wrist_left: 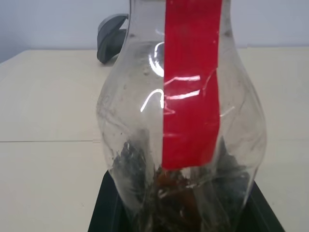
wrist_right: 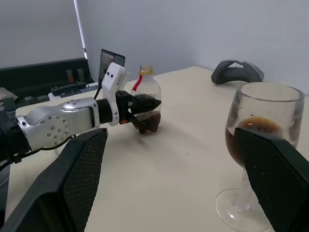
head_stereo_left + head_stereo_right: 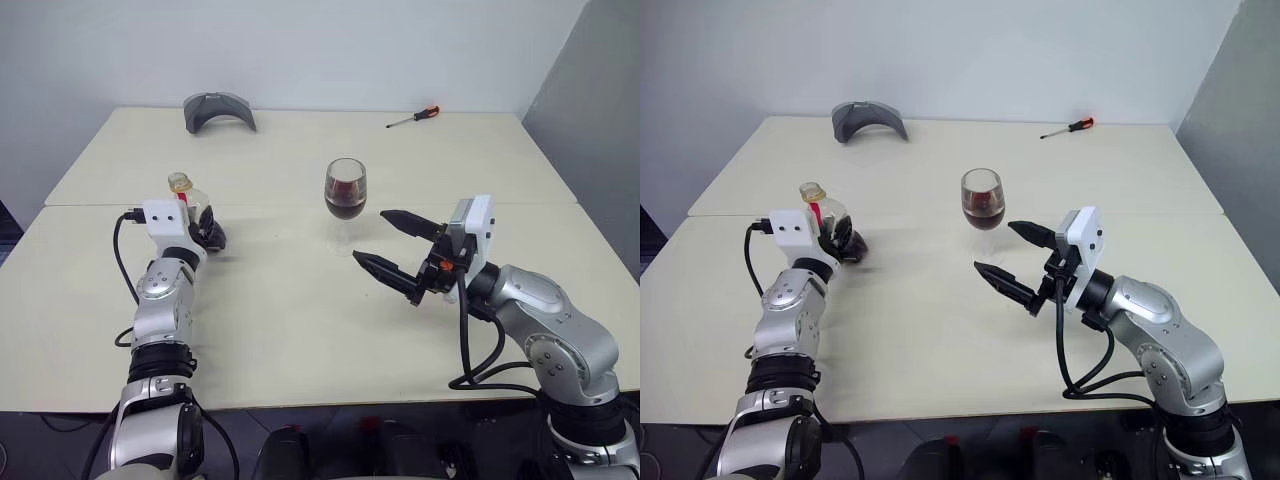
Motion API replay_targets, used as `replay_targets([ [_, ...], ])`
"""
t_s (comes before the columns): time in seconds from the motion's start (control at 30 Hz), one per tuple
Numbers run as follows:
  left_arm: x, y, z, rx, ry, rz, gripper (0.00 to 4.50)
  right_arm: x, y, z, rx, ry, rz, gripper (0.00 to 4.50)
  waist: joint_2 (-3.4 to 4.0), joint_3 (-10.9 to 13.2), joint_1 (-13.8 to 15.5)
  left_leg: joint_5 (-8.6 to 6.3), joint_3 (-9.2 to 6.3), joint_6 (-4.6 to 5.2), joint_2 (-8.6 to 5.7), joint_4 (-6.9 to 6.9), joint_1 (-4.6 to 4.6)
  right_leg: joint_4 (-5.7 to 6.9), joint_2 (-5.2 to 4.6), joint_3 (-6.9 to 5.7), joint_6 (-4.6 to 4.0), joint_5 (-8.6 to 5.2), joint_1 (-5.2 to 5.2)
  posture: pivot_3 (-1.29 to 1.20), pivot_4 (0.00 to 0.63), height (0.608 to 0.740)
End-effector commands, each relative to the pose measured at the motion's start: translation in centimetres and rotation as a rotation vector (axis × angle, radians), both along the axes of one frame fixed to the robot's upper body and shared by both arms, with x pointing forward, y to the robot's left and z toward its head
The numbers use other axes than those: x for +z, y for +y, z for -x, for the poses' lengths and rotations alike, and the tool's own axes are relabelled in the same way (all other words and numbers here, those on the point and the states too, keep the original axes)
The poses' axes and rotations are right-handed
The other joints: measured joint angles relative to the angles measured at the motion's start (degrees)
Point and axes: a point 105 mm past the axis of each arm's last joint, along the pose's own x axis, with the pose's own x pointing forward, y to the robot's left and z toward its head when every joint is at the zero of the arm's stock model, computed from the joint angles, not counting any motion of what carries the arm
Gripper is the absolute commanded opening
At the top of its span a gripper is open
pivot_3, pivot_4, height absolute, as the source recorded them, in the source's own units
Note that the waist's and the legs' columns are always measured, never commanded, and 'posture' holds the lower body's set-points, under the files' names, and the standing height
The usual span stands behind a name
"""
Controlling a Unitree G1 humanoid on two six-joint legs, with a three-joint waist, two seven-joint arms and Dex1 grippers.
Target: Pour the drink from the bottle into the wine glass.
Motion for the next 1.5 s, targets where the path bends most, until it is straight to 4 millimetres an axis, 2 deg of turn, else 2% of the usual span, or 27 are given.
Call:
replay_targets([
  [0.03, 2.3, -0.5, -0.5, -0.019, -0.081, -0.024, 1.04, 1.1, -0.1, -0.1, -0.012, -0.058, -0.012, 4.5, 0.0, 0.0, 0.0, 0.0, 0.0, 0.0, 0.0, 0.0, 0.0, 0.0, 0.0, 0.0, 0.0, 0.0, 0.0, 0.0, 0.15, 0.74],
  [0.4, 2.3, 0.2, -0.4, -0.008, -0.078, -0.013, 4.43, 0.6, -0.6, -1.0, -0.038, -0.062, 0.0, 4.5, 0.0, 0.0, -0.1, 0.0, 0.0, 0.0, 0.01, 0.0, 0.01, -0.01, 0.01, 0.01, 0.0, 0.0, 0.01, 0.0, 0.15, 0.74],
  [0.53, 2.3, 0.5, 0.2, 0.004, -0.073, -0.014, 4.47, 0.5, -0.6, -1.0, -0.035, -0.062, 0.005, 4.5, 0.0, 0.0, -0.1, 0.0, 0.0, 0.0, 0.02, 0.0, 0.02, -0.01, 0.0, 0.03, 0.0, 0.0, 0.01, 0.0, 0.15, 0.74],
  [0.7, 1.3, -0.5, 1.8, -0.035, -0.033, -0.017, 4.47, 0.3, -0.7, -1.0, -0.034, -0.056, 0.009, 4.5, 0.0, 0.0, -0.2, 0.0, 0.0, 0.0, 0.04, -0.01, 0.03, 0.0, 0.0, 0.06, 0.0, 0.0, 0.01, 0.0, 0.15, 0.74],
  [1.03, 1.7, -1.1, 5.9, -0.033, 0.009, -0.018, 4.47, -0.9, -1.5, -0.5, -0.063, -0.019, 0.022, 4.5, 0.0, 0.0, 0.0, -0.01, -0.05, 0.01, 0.04, -0.03, 0.07, -0.04, -0.01, 0.06, 0.0, 0.0, 0.11, 0.0, 0.15, 0.74],
  [1.2, 0.7, -2.1, 8.7, -0.062, 0.081, 0.001, 4.47, -2.0, -2.4, 0.2, -0.107, 0.012, 0.037, 4.5, 0.01, 0.0, -0.1, -0.01, -0.09, 0.02, 0.07, -0.08, 0.18, -0.07, -0.01, 0.07, 0.01, -0.02, 0.23, 0.0, 0.15, 0.74],
  [1.4, -1.3, -4.8, 11.8, -0.104, 0.154, 0.082, 4.47, -5.3, -6.8, -2.3, -0.547, 0.015, 0.169, 4.5, 0.0, 0.0, 0.1, -0.03, -0.12, 0.02, -0.02, -0.11, 0.32, -0.07, -0.04, 0.13, 0.15, -0.12, 0.41, 0.0, 0.15, 0.74],
  [1.5, -1.5, -6.7, 12.5, -0.127, 0.15, 0.116, 4.47, -7.4, -8.5, -2.5, -0.728, 0.039, 0.215, 4.5, -0.01, 0.0, 0.1, -0.02, -0.16, 0.02, -0.03, -0.12, 0.31, -0.07, -0.03, 0.14, 0.14, -0.14, 0.44, 0.0, 0.15, 0.74],
])
